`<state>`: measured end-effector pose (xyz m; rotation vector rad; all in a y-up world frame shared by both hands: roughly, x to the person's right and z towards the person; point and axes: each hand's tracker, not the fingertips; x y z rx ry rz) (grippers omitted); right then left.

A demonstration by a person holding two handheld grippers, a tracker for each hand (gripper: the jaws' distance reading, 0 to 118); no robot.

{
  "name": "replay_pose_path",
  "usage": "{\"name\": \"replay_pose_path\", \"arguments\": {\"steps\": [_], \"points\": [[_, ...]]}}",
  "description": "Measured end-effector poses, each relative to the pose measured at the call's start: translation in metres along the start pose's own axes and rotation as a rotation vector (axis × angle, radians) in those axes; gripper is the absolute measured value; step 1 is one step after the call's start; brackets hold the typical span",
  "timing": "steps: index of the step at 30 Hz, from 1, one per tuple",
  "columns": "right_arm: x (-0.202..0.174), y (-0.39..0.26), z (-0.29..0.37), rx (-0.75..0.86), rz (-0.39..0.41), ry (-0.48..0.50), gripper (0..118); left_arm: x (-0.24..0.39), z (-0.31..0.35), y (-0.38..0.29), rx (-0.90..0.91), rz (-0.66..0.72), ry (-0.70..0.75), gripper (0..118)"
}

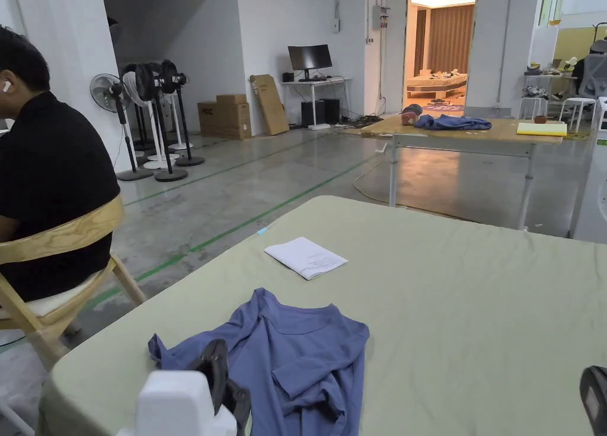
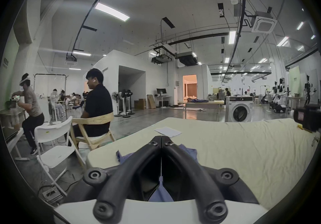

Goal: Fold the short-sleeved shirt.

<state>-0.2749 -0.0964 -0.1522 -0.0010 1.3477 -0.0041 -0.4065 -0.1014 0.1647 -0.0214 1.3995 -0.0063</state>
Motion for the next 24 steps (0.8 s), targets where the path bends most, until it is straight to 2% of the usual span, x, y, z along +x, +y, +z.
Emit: {"name": "replay_pose_path", "arguments": {"steps": [2, 4, 5, 7, 8, 9, 10, 12, 13, 17, 18, 20, 22, 24], "points": [[0.011, -0.002, 0.002, -0.015, 0.010, -0.018, 0, 0.000, -0.046, 0.010, -0.117, -0.014, -0.092, 0], [0.020, -0.005, 0.006, -0.050, 0.020, -0.043, 0, 0.001, -0.106, 0.007, -0.301, 0.048, -0.221, 0], [0.026, -0.008, 0.006, -0.074, 0.027, -0.058, 0, -0.001, -0.141, -0.003, -0.402, 0.080, -0.273, 9], [0.034, -0.016, 0.007, -0.115, 0.033, -0.084, 0, 0.003, -0.197, -0.030, -0.604, 0.050, -0.326, 75], [0.040, -0.020, 0.006, -0.133, 0.030, -0.094, 0, 0.016, -0.219, -0.046, -0.697, 0.029, -0.297, 96], [0.046, -0.024, 0.005, -0.153, 0.029, -0.106, 0, 0.023, -0.235, -0.060, -0.731, -0.013, -0.265, 100], [0.051, -0.028, 0.005, -0.170, 0.028, -0.120, 0, 0.030, -0.246, -0.070, -0.716, -0.055, -0.264, 100], [0.059, -0.036, 0.005, -0.208, 0.022, -0.155, 0, 0.055, -0.268, -0.095, -0.808, -0.171, -0.241, 100], [0.063, -0.039, 0.004, -0.226, 0.017, -0.166, 0, 0.061, -0.279, -0.106, -0.843, -0.175, -0.240, 100], [0.076, -0.051, -0.001, -0.282, -0.003, -0.191, 0, 0.075, -0.319, -0.157, -1.057, -0.031, -0.192, 102], [0.078, -0.054, -0.002, -0.292, -0.004, -0.196, 0, 0.079, -0.321, -0.167, -1.049, -0.064, -0.160, 110], [0.080, -0.059, -0.002, -0.303, -0.007, -0.200, 0, 0.087, -0.314, -0.170, -0.937, -0.159, -0.167, 110], [0.082, -0.062, -0.003, -0.316, -0.014, -0.202, 0, 0.088, -0.310, -0.168, -0.875, -0.158, -0.189, 110], [0.081, -0.064, -0.002, -0.327, -0.026, -0.200, 0, 0.082, -0.304, -0.166, -0.893, -0.144, -0.187, 109]]}}
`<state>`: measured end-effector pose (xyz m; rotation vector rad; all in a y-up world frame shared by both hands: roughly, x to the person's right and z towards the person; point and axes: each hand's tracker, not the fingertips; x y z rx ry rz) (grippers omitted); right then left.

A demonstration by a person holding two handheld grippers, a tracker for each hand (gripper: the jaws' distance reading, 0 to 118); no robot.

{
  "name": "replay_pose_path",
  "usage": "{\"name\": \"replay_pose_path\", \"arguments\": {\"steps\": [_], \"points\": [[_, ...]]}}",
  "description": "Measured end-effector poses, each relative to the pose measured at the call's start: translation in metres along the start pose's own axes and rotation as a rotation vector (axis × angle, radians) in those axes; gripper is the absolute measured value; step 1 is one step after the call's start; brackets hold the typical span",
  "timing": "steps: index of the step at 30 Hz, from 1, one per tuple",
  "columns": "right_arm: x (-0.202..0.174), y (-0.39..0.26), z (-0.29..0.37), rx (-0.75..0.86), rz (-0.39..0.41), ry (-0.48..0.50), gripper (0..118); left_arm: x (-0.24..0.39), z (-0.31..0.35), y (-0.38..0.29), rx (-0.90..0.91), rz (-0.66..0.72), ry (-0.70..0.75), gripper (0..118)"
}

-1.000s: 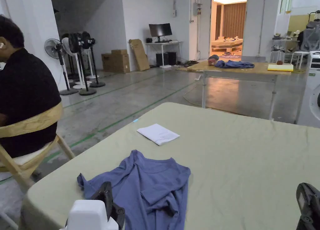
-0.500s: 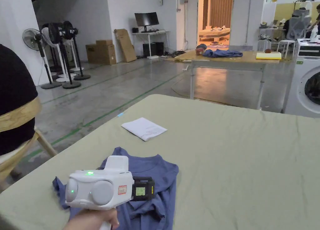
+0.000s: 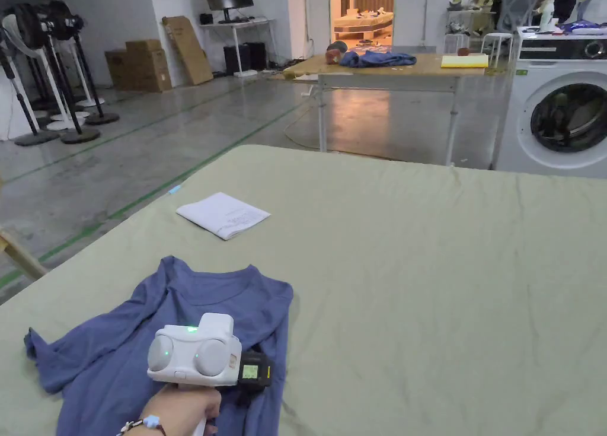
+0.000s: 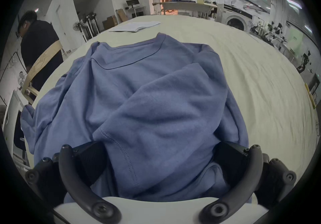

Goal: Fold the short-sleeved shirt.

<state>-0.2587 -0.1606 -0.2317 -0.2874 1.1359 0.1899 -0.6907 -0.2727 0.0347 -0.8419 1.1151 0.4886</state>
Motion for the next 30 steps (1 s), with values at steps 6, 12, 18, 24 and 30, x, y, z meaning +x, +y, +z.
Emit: {"name": "replay_pose_path", "arguments": {"steps": [6, 12, 18, 24, 30], "points": [[0.001, 0.000, 0.005, 0.000, 0.005, 0.014, 0, 0.008, 0.041, 0.001, 0.086, -0.077, 0.028, 35], [0.013, 0.007, 0.021, 0.021, 0.003, 0.007, 0, -0.018, 0.096, 0.011, 0.240, -0.035, 0.072, 0], [0.029, 0.022, 0.049, 0.083, -0.005, -0.026, 0, -0.049, 0.217, 0.052, 0.521, -0.051, 0.089, 0], [0.042, 0.033, 0.077, 0.144, -0.038, -0.065, 0, -0.002, 0.345, 0.095, 0.747, -0.177, -0.049, 0], [0.061, 0.047, 0.111, 0.224, -0.068, -0.137, 0, 0.100, 0.429, 0.103, 0.837, -0.331, -0.352, 0]]}}
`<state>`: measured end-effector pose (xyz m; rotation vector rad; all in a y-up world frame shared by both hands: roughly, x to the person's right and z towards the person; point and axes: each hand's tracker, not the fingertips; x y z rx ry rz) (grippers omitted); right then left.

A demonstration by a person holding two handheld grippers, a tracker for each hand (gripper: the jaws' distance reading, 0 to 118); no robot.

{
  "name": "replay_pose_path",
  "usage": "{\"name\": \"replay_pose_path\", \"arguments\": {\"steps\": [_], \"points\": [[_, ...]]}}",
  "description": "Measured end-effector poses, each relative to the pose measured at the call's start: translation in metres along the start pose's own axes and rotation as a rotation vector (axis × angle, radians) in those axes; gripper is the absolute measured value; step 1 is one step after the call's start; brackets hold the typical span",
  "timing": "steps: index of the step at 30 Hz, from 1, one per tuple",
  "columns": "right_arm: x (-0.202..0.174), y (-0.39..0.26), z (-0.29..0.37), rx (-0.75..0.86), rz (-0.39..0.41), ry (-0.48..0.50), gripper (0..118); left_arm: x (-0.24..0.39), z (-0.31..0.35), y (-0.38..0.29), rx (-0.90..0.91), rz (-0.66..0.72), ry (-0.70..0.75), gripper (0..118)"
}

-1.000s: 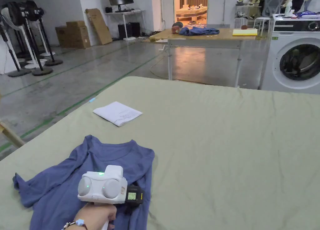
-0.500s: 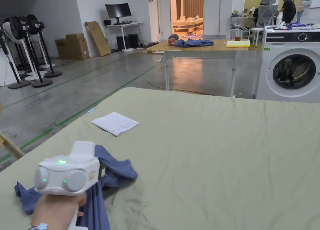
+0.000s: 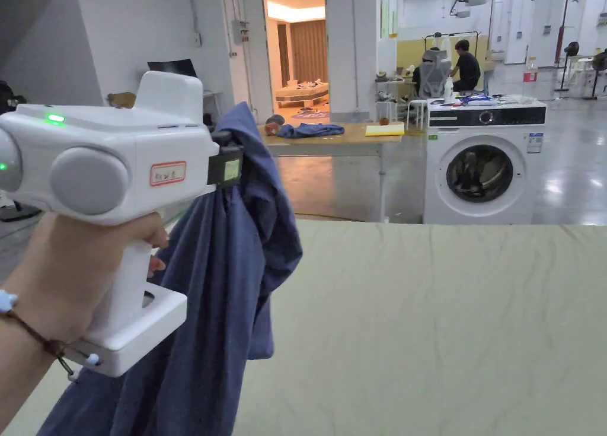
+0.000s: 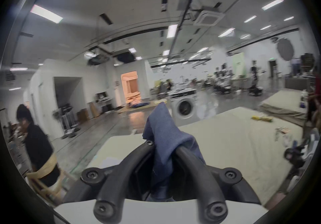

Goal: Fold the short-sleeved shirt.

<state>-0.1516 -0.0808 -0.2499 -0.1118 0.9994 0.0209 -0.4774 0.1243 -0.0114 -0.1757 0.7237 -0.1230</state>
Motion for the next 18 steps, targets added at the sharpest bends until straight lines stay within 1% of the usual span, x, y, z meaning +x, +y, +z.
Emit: {"name": "replay_pose_path", "arguments": {"steps": [3, 5, 8, 10, 12, 13, 14, 16, 17, 18], "points": [[0.014, 0.006, 0.015, 0.034, -0.005, -0.051, 0, 0.058, -0.012, 0.014, 0.011, -0.033, -0.145, 0], [0.025, 0.008, 0.024, 0.046, -0.015, -0.081, 0, 0.095, -0.024, 0.010, 0.006, -0.072, -0.230, 0], [0.042, 0.007, 0.036, 0.043, -0.025, -0.136, 0, 0.151, -0.053, -0.019, -0.102, -0.101, -0.334, 0], [0.052, 0.003, 0.042, 0.032, -0.032, -0.166, 0, 0.185, -0.079, -0.056, -0.232, -0.097, -0.373, 0], [0.061, -0.003, 0.045, 0.012, -0.042, -0.185, 0, 0.214, -0.103, -0.105, -0.405, -0.069, -0.423, 0], [0.066, -0.009, 0.045, -0.012, -0.049, -0.174, 0, 0.226, -0.114, -0.136, -0.503, -0.058, -0.427, 0], [0.069, -0.013, 0.044, -0.055, -0.054, -0.142, 0, 0.238, -0.129, -0.170, -0.618, -0.039, -0.431, 0], [0.070, -0.026, 0.041, -0.121, -0.048, -0.113, 0, 0.247, -0.142, -0.237, -0.831, 0.008, -0.444, 0], [0.070, -0.030, 0.041, -0.138, -0.049, -0.108, 0, 0.246, -0.143, -0.254, -0.870, 0.041, -0.440, 4], [0.070, -0.034, 0.040, -0.146, -0.054, -0.107, 0, 0.245, -0.148, -0.274, -0.904, 0.094, -0.428, 14]]}}
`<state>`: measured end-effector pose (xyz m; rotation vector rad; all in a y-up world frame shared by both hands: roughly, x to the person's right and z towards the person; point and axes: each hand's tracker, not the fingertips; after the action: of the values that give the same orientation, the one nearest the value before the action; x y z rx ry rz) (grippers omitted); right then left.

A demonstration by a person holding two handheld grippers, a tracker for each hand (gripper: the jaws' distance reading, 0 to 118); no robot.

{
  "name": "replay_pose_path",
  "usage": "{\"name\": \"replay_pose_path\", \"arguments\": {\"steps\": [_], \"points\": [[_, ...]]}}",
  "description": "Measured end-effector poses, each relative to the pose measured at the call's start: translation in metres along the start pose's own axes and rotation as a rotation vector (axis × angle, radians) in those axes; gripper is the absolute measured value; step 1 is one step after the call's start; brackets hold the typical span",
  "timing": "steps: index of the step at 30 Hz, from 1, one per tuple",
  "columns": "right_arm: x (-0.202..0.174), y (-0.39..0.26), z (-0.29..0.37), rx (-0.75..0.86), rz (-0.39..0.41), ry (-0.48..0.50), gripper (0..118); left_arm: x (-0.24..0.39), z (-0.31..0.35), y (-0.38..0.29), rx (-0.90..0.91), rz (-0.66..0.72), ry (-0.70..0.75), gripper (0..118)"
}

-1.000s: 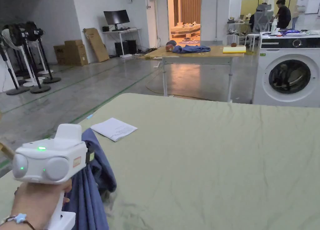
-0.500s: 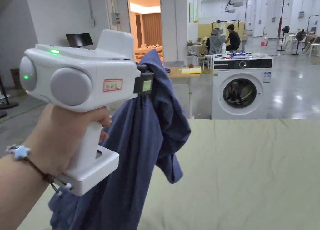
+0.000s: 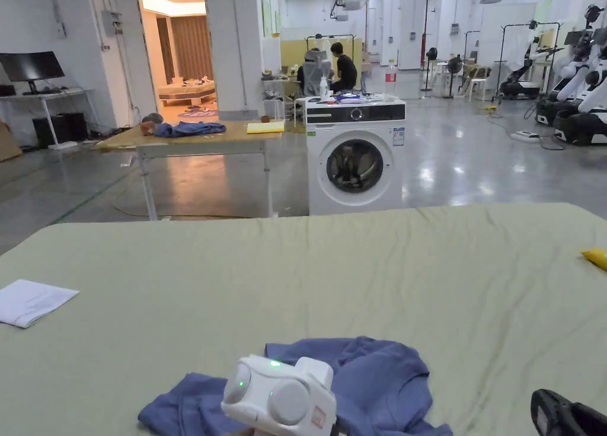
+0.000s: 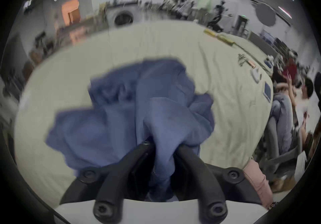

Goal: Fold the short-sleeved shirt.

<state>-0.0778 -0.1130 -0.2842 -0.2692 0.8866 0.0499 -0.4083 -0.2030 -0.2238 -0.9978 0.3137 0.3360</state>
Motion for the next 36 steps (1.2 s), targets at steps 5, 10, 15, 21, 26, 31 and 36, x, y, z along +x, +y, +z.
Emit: {"name": "replay_pose_path", "arguments": {"steps": [5, 10, 15, 21, 26, 31, 36], "points": [[-0.002, -0.014, -0.010, -0.067, -0.008, 0.020, 0, -0.040, 0.019, -0.038, 0.219, 0.145, -0.172, 86], [-0.014, -0.008, -0.014, -0.047, -0.021, 0.045, 0, -0.061, 0.106, -0.039, 0.500, 0.111, -0.071, 86], [-0.029, 0.006, -0.005, 0.111, -0.031, 0.066, 0, -0.062, 0.202, -0.082, 0.840, 0.032, 0.113, 86], [-0.044, 0.004, 0.001, 0.244, -0.047, 0.054, 0, -0.031, 0.225, -0.169, 1.035, 0.120, 0.444, 0], [-0.058, 0.000, 0.002, 0.284, -0.032, 0.047, 0, -0.031, 0.205, -0.207, 0.992, 0.212, 0.509, 0], [-0.062, 0.000, -0.003, 0.259, 0.005, 0.069, 0, -0.036, 0.200, -0.206, 0.957, 0.205, 0.468, 0], [-0.059, 0.003, -0.008, 0.229, 0.012, 0.077, 0, -0.079, 0.208, -0.137, 0.827, 0.212, 0.413, 0]]}}
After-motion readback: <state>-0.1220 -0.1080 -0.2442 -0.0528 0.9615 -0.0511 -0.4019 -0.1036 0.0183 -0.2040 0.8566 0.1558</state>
